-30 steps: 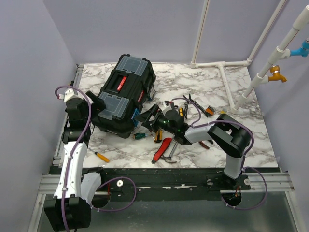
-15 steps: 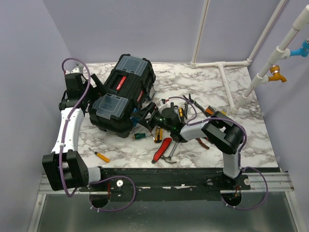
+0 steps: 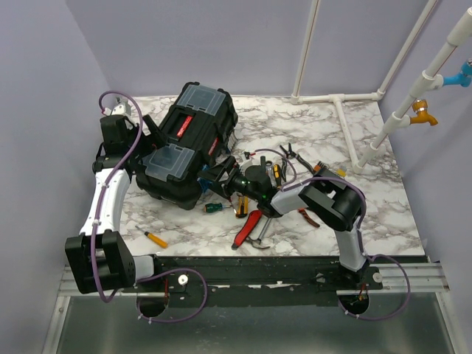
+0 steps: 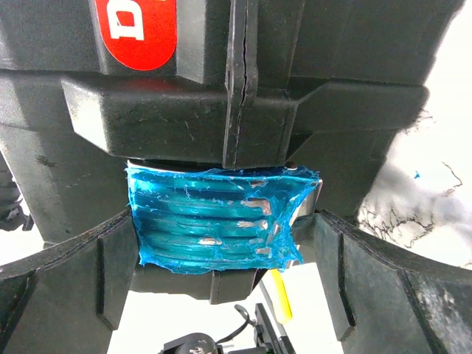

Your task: Pack the tool kit

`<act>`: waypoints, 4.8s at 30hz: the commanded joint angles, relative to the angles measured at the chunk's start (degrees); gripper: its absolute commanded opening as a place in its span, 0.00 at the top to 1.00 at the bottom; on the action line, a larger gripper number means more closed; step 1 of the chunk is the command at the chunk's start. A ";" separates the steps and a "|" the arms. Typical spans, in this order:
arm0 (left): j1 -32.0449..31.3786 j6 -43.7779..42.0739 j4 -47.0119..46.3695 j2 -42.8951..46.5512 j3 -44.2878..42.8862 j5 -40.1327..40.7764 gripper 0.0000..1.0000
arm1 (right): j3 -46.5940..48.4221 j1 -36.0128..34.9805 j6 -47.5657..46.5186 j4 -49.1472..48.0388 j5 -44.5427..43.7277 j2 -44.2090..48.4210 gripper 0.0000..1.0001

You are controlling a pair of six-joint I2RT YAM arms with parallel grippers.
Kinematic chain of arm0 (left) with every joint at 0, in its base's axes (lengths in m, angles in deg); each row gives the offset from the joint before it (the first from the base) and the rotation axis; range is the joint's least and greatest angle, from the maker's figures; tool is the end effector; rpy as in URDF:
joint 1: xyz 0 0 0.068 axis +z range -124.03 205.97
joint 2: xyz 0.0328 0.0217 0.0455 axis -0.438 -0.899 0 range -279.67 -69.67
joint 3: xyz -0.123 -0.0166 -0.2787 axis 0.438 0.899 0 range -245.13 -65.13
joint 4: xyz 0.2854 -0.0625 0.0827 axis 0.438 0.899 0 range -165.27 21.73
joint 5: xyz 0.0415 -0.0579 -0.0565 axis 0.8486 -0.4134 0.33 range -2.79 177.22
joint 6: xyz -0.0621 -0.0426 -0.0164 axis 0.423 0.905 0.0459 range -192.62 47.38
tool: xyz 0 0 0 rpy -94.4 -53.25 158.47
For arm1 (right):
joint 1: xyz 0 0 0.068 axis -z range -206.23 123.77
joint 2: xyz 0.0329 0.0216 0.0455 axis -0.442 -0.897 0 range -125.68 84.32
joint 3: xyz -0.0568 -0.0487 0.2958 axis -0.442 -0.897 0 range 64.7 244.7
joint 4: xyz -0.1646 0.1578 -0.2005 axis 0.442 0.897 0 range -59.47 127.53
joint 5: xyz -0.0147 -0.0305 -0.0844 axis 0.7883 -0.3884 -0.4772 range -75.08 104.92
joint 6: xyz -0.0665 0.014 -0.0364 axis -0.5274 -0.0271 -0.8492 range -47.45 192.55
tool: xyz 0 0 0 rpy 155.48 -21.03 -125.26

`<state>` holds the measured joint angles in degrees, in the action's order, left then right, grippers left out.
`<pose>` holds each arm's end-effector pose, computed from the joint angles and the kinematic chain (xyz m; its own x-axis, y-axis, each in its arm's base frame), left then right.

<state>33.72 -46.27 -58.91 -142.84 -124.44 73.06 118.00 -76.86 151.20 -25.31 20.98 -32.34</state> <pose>0.3474 0.0311 0.3176 -0.4819 -0.4999 -0.7196 -0.1510 0.8564 -0.4938 0.2958 0.3716 0.1290 -0.8351 0.5193 -0.1815 -0.0828 0.2075 0.9747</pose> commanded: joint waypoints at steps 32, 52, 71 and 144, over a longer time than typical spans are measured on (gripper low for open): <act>-1.76 -2.18 4.25 -10.20 -1.06 -3.52 0.02 | 2.74 0.37 -5.31 1.28 0.32 0.63 0.71; -1.71 -3.58 4.78 -14.19 -2.19 -2.36 0.02 | 11.14 0.18 -12.60 31.80 -11.59 4.95 0.87; -1.76 -3.76 3.97 -9.97 -0.79 -0.61 0.01 | -0.18 4.49 -12.88 11.24 4.29 8.26 0.00; -10.07 -8.94 15.14 -29.36 -12.40 15.29 0.06 | 9.82 4.49 7.31 -32.50 14.85 -16.03 0.43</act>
<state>29.15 -51.04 -65.64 -164.63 -139.63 79.75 126.66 -71.86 158.87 -49.94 37.29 -51.77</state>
